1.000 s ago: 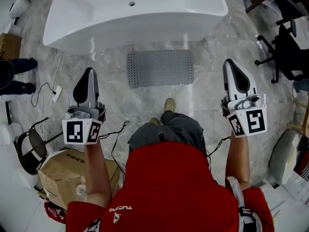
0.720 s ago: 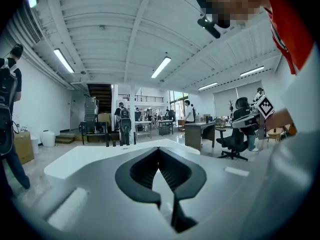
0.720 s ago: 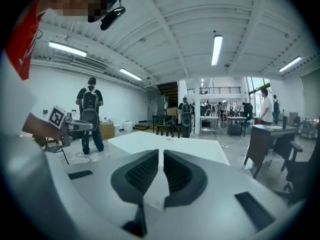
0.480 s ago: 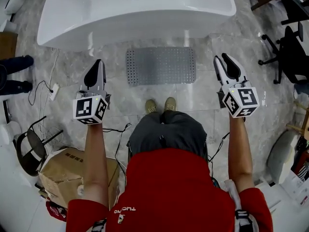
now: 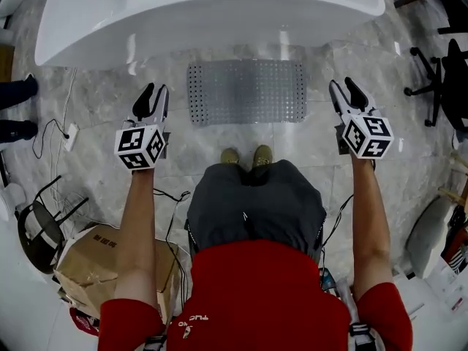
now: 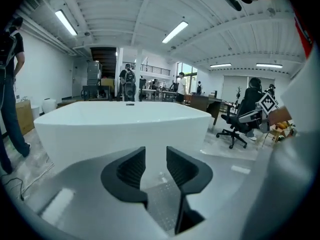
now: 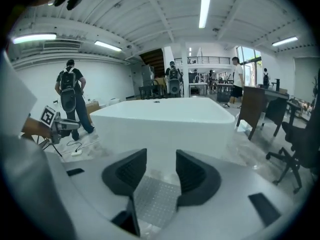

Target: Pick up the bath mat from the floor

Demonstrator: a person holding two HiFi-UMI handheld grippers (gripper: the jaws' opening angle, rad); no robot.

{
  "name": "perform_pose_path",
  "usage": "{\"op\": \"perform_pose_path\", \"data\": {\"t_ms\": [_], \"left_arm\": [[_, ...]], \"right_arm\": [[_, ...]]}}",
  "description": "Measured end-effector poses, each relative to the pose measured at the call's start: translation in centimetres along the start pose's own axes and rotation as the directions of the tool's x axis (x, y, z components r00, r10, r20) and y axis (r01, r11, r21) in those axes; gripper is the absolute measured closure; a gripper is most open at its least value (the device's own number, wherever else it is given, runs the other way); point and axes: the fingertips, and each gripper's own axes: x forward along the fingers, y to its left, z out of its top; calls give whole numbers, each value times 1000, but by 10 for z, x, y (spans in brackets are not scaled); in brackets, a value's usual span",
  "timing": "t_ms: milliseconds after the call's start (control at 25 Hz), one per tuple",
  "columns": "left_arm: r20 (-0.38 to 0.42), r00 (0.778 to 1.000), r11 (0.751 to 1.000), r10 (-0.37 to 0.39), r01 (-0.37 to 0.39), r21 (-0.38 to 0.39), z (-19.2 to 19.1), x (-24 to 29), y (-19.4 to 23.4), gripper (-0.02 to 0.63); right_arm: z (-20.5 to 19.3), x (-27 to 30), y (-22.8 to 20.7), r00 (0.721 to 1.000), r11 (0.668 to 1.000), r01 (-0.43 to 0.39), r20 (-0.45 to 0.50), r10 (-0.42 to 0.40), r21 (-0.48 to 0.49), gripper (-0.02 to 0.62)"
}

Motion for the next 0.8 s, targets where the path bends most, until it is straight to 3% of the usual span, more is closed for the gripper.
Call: {"op": "perform_pose_path", "data": {"t_ms": [440, 800], "left_arm": [[-177, 984, 1000, 0, -3, -20, -145, 105, 32, 436], [-284, 959, 998, -10, -10, -69, -268, 180, 53, 405]], "right_arm": [[-147, 100, -53, 988, 996, 55, -147, -45, 67, 401], [-254, 176, -86, 973, 996, 69, -225, -56, 50, 399]]}}
